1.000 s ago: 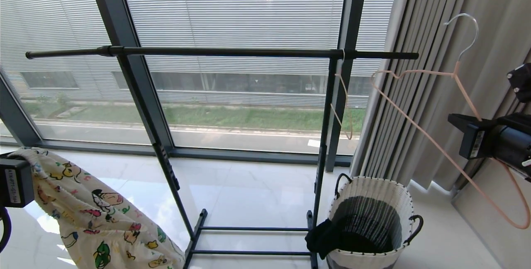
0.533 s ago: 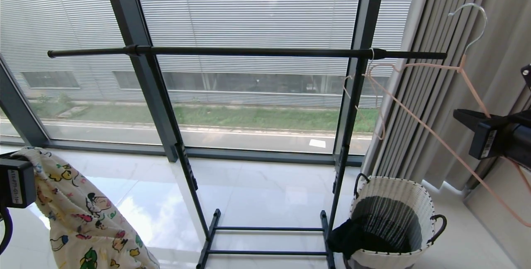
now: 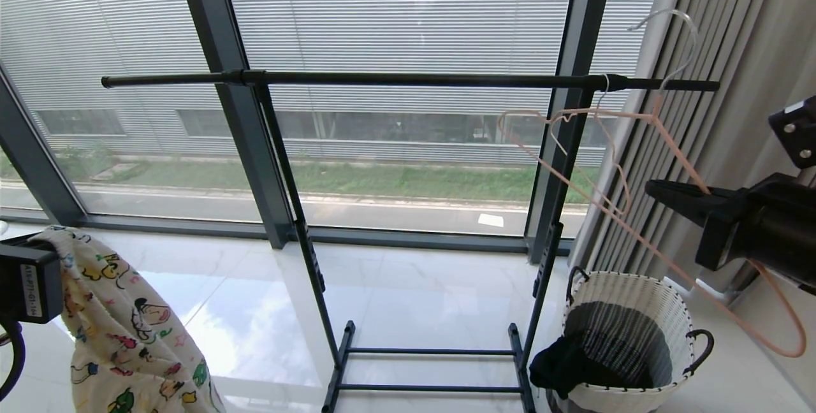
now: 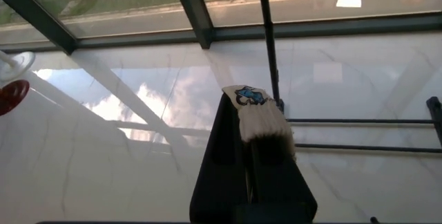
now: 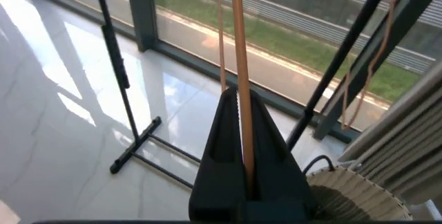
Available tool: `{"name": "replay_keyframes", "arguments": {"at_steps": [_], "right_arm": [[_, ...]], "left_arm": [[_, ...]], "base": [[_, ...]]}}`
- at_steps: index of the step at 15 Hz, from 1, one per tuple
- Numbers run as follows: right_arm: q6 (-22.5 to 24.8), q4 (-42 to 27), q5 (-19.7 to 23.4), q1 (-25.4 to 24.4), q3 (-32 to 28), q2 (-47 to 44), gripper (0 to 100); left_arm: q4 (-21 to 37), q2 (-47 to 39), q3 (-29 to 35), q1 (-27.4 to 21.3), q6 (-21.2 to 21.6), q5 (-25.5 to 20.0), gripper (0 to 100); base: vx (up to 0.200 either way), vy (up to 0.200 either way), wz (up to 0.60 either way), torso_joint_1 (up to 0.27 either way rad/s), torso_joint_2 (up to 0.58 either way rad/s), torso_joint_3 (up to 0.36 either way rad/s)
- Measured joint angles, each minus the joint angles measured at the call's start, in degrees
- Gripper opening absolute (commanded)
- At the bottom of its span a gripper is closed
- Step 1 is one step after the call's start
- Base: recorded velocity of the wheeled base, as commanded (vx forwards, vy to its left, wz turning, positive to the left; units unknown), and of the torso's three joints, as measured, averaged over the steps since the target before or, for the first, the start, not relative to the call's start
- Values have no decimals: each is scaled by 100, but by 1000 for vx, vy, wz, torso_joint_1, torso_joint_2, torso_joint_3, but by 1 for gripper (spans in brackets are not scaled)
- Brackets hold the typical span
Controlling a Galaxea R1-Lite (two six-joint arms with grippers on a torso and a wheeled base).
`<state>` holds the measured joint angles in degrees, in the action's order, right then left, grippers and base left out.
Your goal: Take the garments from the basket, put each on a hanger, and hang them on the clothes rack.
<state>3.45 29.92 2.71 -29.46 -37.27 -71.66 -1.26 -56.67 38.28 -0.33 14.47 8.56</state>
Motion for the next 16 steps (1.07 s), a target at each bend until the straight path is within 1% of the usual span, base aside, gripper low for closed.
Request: {"name": "replay_keyframes", "arguments": {"at_steps": [1,2,4,7,9,12,14,16], "right_arm": [[0,110,40,-243,52,-83,0],[-1,388,68,-540,149,-202,0],[-9,818,85,-1047,469,-408,0],[-4,1143,96,-1751,867,-539,0],[29,1236,90,-2120,959,-507,0],[229,1253,82,-2514,952,-452,0],[245,1256,82,-2627,940,-461,0],[227,1258,68,-2648,894,-500,0]], "left_arm": [[-35,-35,35,-143,0,-30,0],[-104,-121,89,-357,-7,-41,0],[-284,-418,265,-705,-24,0,0],[-651,-1102,756,-997,-77,178,0],[-955,-1653,1193,-1207,-321,351,0],[-1143,-2469,1991,-1821,-772,1048,0],[-1158,-2893,2378,-2260,-972,1257,0],[-1157,-3163,2547,-2588,-969,1330,0]], "base": [[0,0,0,0,0,0],[0,0,0,0,0,0],[0,0,0,0,0,0],[0,0,0,0,0,0],[0,0,0,0,0,0],[0,0,0,0,0,0],[0,0,0,0,0,0],[0,0,0,0,0,0]]}}
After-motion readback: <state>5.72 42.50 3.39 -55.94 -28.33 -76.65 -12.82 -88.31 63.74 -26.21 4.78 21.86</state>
